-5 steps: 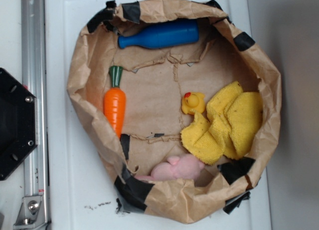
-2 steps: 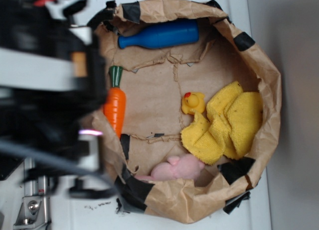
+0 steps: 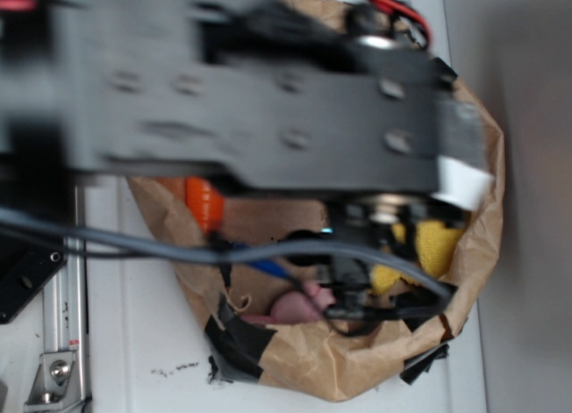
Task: Grab the yellow cloth.
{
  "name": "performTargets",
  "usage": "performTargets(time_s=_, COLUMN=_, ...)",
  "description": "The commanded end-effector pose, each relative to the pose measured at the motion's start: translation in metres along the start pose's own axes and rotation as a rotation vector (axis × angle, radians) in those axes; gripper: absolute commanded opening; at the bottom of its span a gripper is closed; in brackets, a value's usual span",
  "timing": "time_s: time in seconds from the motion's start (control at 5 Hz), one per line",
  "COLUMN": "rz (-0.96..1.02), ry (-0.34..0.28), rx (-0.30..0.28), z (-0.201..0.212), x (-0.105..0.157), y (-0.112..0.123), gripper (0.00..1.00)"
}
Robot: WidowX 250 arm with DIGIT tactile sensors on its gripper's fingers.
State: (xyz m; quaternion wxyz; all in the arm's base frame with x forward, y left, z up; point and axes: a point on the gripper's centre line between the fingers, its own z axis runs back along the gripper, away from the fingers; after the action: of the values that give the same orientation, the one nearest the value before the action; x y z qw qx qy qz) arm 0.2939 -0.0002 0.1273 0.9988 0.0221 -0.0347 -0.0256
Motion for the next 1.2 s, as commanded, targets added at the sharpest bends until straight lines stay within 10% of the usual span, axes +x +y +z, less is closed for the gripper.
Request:
performTargets(time_s=0.0, rz=-0.04, ry=0.12, rx=0.035, z=-0.053, x=0.011, y=-0.014, gripper=1.0)
performTargets(time_s=0.2, rz=-0.079, ry=0.181, rx=0.026, z=-0.074, x=0.011, y=-0.03, gripper=1.0)
performTargets(time_s=0.6, rz=-0.015, ry=0.101, rx=-0.004, z=-0.085, x=0.042, y=-0.03, gripper=1.0)
performTargets(time_s=0.8, rz=0.042, ry=0.064, rx=-0.012, z=-0.076, x=0.042, y=-0.029, gripper=0.0)
performTargets(time_s=1.0, rz=0.086, ry=0.046, rx=-0.029, z=-0.067, x=0.033, y=-0.028, gripper=0.0)
